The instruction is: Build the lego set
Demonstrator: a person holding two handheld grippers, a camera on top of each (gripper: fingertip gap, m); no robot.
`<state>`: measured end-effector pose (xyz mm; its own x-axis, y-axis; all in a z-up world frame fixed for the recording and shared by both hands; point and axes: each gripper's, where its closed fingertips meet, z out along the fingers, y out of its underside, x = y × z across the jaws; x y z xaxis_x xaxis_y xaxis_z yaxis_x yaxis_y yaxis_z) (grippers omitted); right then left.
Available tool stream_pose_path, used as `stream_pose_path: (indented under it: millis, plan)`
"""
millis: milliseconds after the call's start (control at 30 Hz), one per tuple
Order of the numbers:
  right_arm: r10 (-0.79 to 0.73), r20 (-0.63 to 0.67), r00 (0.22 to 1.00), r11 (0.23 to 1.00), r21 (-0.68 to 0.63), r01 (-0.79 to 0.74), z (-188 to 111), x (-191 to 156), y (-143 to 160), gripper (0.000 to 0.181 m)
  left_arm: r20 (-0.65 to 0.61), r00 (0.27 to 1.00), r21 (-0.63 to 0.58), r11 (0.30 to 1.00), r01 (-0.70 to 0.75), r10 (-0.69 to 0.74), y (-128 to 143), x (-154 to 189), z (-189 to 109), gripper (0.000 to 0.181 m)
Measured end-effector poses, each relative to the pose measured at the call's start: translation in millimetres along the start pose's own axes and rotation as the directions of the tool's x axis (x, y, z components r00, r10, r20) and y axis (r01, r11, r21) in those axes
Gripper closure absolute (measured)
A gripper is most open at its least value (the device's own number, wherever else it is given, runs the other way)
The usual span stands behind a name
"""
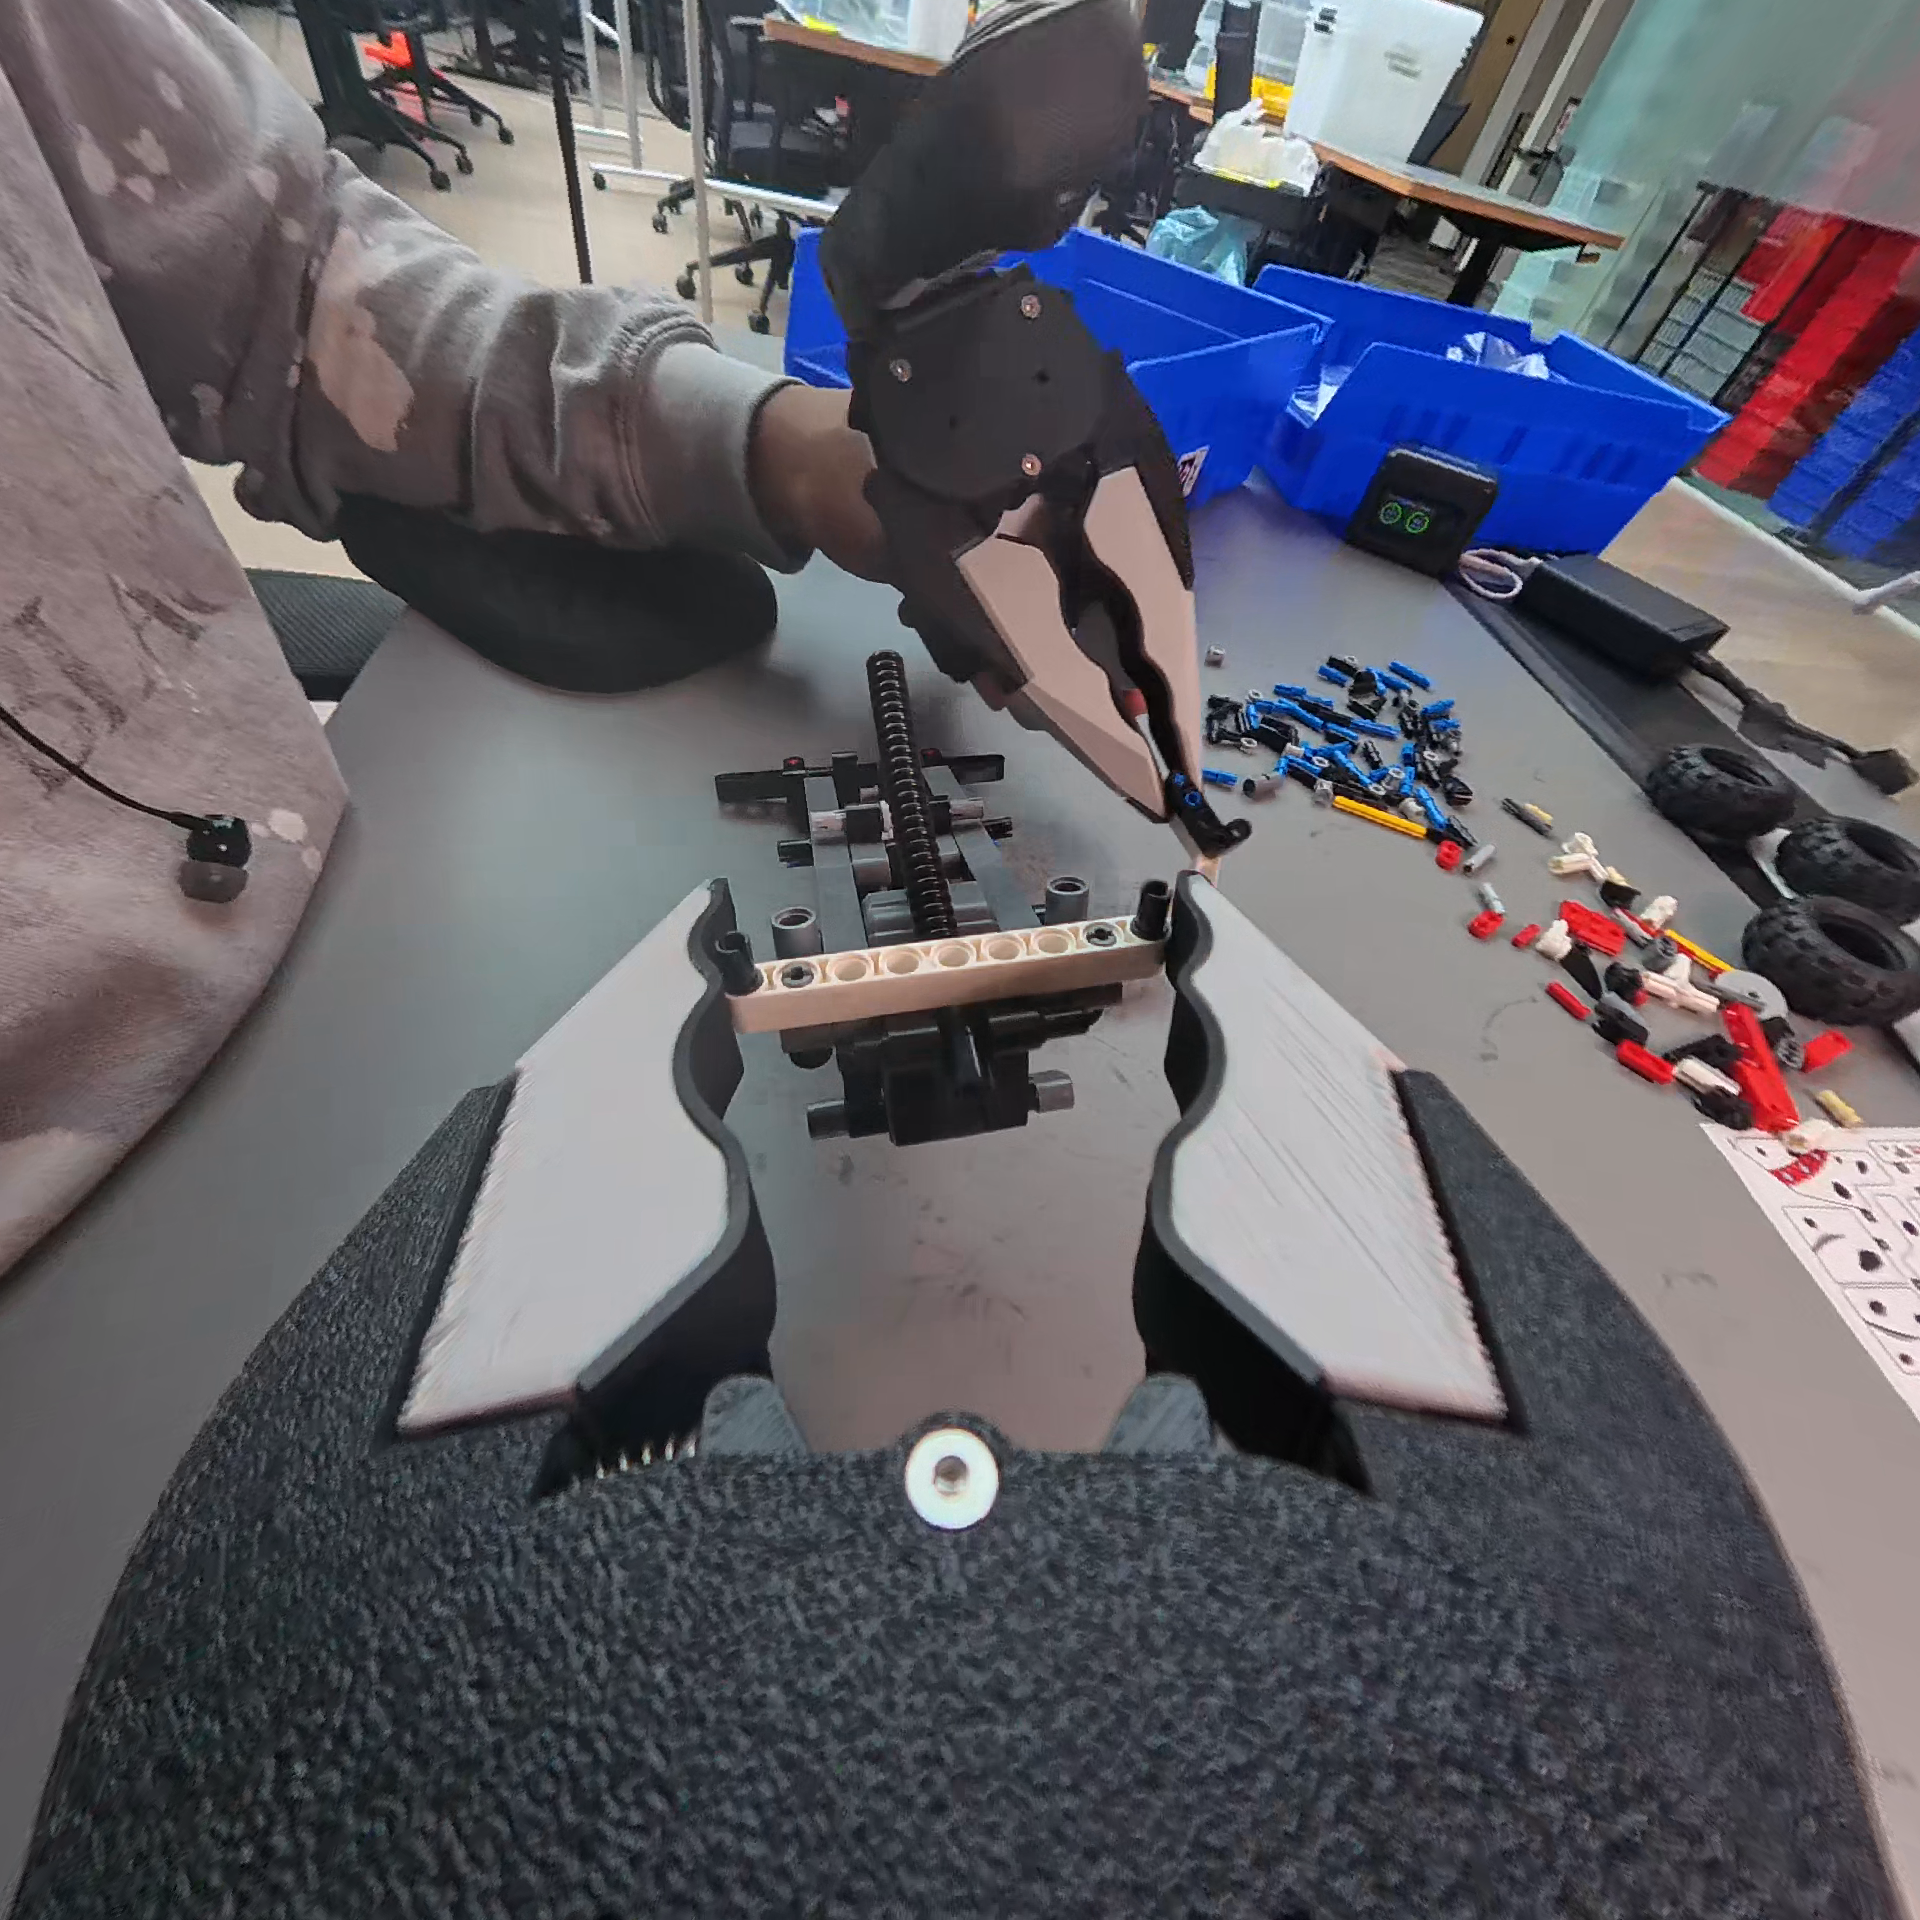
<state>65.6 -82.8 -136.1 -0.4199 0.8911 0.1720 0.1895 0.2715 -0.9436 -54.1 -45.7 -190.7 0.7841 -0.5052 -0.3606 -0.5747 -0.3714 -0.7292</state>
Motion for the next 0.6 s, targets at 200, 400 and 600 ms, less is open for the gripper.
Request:
stream_pose_path:
  millis: [200, 400, 600]
  plan:
    - [-0.024, -0.068, 0.997, 0.956, -0.295, 0.003, -7.5, 15.0, 58.1, 0.098, 0.01, 0.949, 0.165, 0.937, 0.309, -0.315, -8.2, -36.7, -22.3, 0.173]
    - [0.057, -0.032, 0.998, 0.975, -0.214, -0.062, -18.0, 14.8, 40.4, 0.089, -0.07, 0.883, 0.2, 0.86, 0.469, -0.465, -0.6, -42.4, -29.5, 0.173]
    - [0.161, -0.388, 0.907, 0.986, 0.032, -0.161, -54.4, 130.4, -16.9, 0.123, 0.011, 0.899, 0.063, 0.897, 0.437, -0.438, 21.9, -41.1, -11.4, 0.173]
